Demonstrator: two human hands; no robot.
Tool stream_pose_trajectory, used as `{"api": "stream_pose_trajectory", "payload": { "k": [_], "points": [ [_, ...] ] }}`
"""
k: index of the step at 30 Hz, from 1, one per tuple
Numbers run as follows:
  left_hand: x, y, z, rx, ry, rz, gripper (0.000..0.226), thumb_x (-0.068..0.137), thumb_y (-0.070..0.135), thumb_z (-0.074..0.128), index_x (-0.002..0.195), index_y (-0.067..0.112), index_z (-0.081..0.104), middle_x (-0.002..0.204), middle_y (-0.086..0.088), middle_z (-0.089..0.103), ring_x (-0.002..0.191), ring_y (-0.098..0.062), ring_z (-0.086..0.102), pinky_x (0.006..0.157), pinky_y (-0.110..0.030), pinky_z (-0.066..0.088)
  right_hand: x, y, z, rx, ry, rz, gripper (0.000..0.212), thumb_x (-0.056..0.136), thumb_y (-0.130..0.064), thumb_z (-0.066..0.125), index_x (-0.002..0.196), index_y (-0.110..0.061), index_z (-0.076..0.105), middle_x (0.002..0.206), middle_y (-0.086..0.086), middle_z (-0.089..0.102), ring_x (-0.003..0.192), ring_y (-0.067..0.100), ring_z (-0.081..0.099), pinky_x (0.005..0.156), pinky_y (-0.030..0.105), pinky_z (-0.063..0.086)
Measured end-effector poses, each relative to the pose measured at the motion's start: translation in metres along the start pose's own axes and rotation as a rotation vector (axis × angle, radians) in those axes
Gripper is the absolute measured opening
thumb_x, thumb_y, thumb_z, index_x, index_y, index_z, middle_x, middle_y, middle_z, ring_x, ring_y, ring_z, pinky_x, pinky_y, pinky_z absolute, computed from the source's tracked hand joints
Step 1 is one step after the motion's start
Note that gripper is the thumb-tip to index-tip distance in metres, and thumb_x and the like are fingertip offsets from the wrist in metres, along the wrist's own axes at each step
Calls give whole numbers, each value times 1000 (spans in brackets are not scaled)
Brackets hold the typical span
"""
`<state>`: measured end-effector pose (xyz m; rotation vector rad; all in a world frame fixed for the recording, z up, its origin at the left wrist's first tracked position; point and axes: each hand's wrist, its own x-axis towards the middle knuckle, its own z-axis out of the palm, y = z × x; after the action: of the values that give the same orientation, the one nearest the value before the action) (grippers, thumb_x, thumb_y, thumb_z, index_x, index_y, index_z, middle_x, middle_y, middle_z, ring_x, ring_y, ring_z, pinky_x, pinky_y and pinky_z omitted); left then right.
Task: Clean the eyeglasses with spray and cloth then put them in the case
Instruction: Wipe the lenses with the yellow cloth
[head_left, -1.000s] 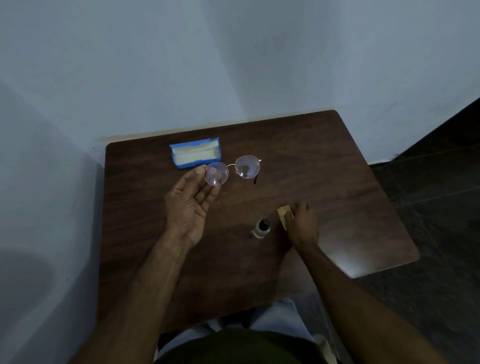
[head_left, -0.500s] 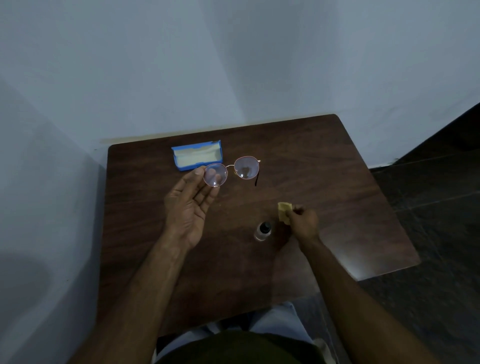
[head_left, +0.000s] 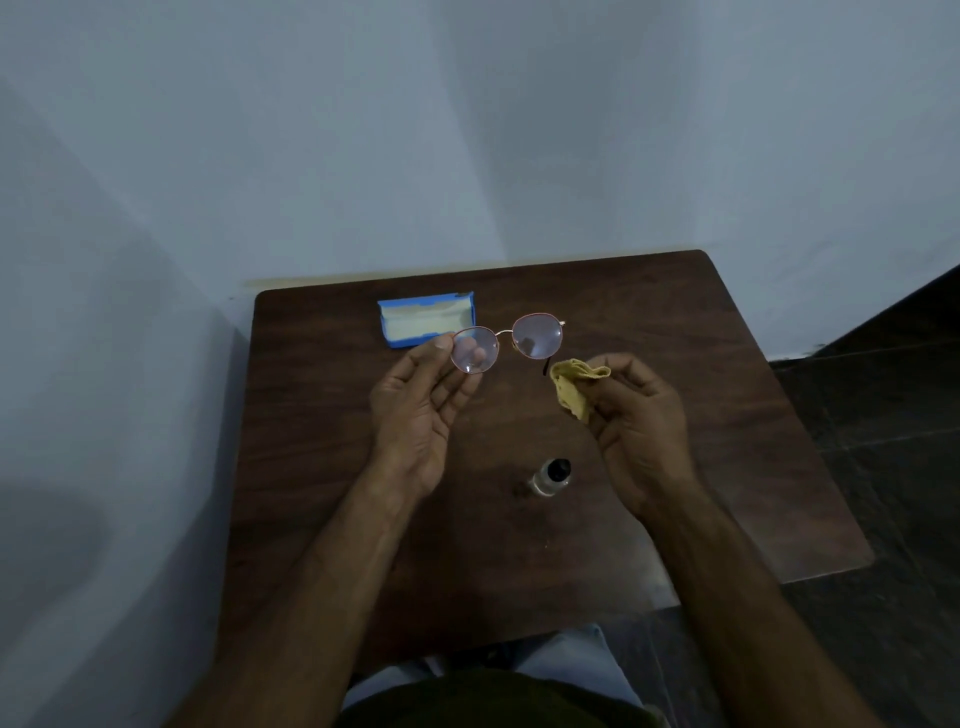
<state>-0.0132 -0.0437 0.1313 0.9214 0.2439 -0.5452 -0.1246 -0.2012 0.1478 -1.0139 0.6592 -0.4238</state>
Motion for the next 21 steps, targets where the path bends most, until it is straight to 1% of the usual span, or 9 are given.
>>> {"api": "stream_pose_trajectory", "payload": {
  "k": [3, 4, 6, 9, 11, 13, 16, 19, 21],
  "points": [
    [-2, 3, 3, -5, 7, 14, 20, 101, 11, 67, 118, 2, 73, 106, -14, 82, 100, -21, 80, 80, -28, 64, -4, -16, 19, -1, -17, -39, 11, 88, -6, 58, 85, -3, 68, 95, 26, 67, 94, 39, 63, 71, 35, 58],
    [-3, 4, 4, -10, 13, 20, 20, 101, 11, 67, 117, 2, 73, 107, -15, 81, 101, -22, 80, 81, -28, 64, -5, -20, 25, 4, -23, -44, 16, 85, -13, 58, 84, -3, 70, 93, 24, 67, 92, 38, 62, 72, 37, 56],
    [-3, 6, 5, -18, 22, 28, 20, 100, 10, 68, 117, 1, 74, 111, -18, 80, 104, -26, 79, 82, -29, 64, -5, -27, 36, -78, -42, -131, 17, 91, -14, 61, 84, -3, 72, 91, 19, 70, 87, 33, 65, 74, 42, 55],
    [-6, 6, 9, -19, 48, 41, 19, 100, 10, 69, 115, 1, 75, 109, -18, 80, 94, -23, 79, 77, -29, 65, -5, -27, 54, -453, -84, -478, 5, 94, -2, 70, 93, -6, 73, 93, 7, 75, 86, 23, 71, 75, 42, 61],
    [-10, 6, 14, -28, 64, 43, 16, 100, 8, 68, 112, 0, 75, 98, -13, 81, 82, -17, 79, 71, -27, 64, -2, -21, 65, -703, -89, -727, 15, 90, -5, 77, 104, -9, 72, 100, 2, 73, 92, 18, 71, 77, 35, 60],
    [-15, 6, 19, -38, 63, 39, 16, 99, 6, 68, 112, -1, 75, 93, -11, 80, 76, -14, 78, 67, -25, 63, 3, -11, 74, -901, -89, -911, 22, 90, -7, 79, 111, -9, 71, 109, 0, 68, 97, 14, 66, 79, 30, 57],
    [-19, 6, 22, -16, 58, 35, 16, 100, 10, 68, 113, 2, 75, 88, -7, 79, 71, -12, 76, 64, -24, 63, 6, 2, 80, -1097, -105, -1001, 20, 91, -5, 75, 111, -8, 72, 117, 5, 64, 102, 15, 62, 74, 32, 55],
    [-19, 9, 21, -8, 86, 52, 19, 99, 11, 69, 114, 2, 75, 88, -7, 79, 68, -10, 75, 60, -22, 61, 2, 13, 76, -1170, -123, -1055, 13, 92, -6, 74, 105, -9, 75, 110, 4, 68, 99, 17, 62, 72, 35, 54],
    [-18, 12, 19, -14, 101, 67, 23, 99, 11, 71, 118, -1, 74, 93, -10, 80, 72, -13, 77, 62, -23, 61, -1, 16, 71, -1238, -94, -1122, 12, 91, -6, 75, 102, -11, 76, 104, 4, 71, 97, 24, 62, 78, 28, 48]
  ]
}}
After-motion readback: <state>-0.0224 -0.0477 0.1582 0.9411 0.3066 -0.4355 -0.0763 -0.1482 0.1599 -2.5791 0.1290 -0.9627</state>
